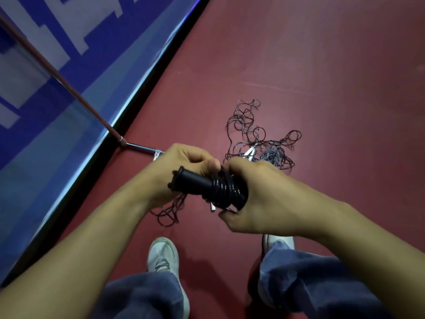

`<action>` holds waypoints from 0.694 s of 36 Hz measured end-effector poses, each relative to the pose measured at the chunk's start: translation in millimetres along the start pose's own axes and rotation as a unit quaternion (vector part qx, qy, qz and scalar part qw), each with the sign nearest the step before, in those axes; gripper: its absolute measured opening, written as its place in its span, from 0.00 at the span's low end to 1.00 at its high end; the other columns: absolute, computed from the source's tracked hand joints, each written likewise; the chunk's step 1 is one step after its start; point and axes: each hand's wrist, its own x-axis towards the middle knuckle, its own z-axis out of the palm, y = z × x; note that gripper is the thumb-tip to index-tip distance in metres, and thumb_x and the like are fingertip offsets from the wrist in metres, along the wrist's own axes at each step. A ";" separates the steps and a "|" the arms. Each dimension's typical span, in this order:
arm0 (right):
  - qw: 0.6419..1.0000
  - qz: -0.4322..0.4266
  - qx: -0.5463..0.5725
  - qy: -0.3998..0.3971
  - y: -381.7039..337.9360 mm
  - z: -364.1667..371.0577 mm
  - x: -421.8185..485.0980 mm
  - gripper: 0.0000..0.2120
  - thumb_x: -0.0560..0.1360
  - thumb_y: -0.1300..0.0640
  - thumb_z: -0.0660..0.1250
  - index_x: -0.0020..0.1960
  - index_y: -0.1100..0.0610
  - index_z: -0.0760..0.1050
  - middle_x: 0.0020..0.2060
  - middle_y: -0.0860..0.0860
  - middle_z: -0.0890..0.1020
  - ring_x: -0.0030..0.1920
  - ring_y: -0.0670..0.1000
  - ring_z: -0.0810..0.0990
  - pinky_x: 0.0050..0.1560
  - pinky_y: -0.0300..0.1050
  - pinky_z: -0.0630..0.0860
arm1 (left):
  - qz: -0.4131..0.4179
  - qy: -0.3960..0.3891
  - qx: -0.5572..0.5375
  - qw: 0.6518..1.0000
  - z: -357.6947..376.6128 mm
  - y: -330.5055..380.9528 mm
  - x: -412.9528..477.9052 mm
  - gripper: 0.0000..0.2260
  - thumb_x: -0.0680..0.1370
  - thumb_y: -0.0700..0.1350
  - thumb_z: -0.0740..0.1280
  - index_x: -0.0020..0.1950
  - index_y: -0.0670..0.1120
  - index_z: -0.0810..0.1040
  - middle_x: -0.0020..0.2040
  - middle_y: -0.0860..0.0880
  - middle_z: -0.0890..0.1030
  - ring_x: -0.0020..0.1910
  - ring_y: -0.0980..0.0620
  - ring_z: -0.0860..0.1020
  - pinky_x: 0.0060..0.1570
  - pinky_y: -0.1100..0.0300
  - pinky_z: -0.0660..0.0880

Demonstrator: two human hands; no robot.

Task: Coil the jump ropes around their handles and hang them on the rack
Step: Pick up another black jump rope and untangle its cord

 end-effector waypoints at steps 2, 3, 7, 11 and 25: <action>0.999 0.009 0.039 0.006 2.4 -3.9 0.0 0.19 0.66 0.49 0.77 0.47 0.45 0.68 0.36 0.46 0.79 0.33 0.47 0.78 0.34 0.51 0.78 | -0.012 -0.012 -0.044 0.999 5.7 -9.1 0.8 0.23 0.66 0.62 0.79 0.38 0.42 0.81 0.31 0.44 0.74 0.28 0.53 0.71 0.30 0.60 0.66; 0.998 0.017 0.053 0.012 3.5 -6.2 0.5 0.19 0.66 0.51 0.78 0.47 0.45 0.69 0.36 0.46 0.80 0.33 0.47 0.78 0.34 0.50 0.79 | -0.014 -0.017 -0.055 0.998 9.0 -12.0 1.2 0.23 0.69 0.60 0.78 0.39 0.40 0.78 0.30 0.45 0.72 0.27 0.54 0.69 0.30 0.59 0.63; 0.987 0.052 0.131 0.073 12.1 -17.7 5.5 0.22 0.66 0.56 0.78 0.54 0.48 0.71 0.38 0.48 0.84 0.36 0.55 0.83 0.36 0.57 0.82 | -0.045 -0.010 -0.083 0.996 21.6 -17.1 3.1 0.15 0.80 0.51 0.70 0.39 0.43 0.78 0.31 0.42 0.69 0.25 0.53 0.63 0.30 0.57 0.60; 0.974 0.088 0.179 0.111 27.8 -34.5 8.6 0.31 0.66 0.60 0.75 0.61 0.40 0.66 0.43 0.52 0.86 0.38 0.61 0.84 0.39 0.63 0.83 | -0.081 -0.007 -0.040 0.996 34.0 -15.0 -2.3 0.21 0.80 0.58 0.62 0.41 0.43 0.84 0.28 0.41 0.72 0.23 0.51 0.63 0.26 0.61 0.64; 0.970 0.089 -0.220 -0.060 44.9 -0.2 12.1 0.18 0.72 0.56 0.66 0.59 0.42 0.69 0.37 0.44 0.73 0.40 0.54 0.74 0.35 0.45 0.70 | 0.124 0.006 0.565 0.815 28.6 41.7 -20.3 0.06 0.77 0.54 0.71 0.47 0.52 0.84 0.33 0.52 0.80 0.32 0.50 0.76 0.36 0.54 0.76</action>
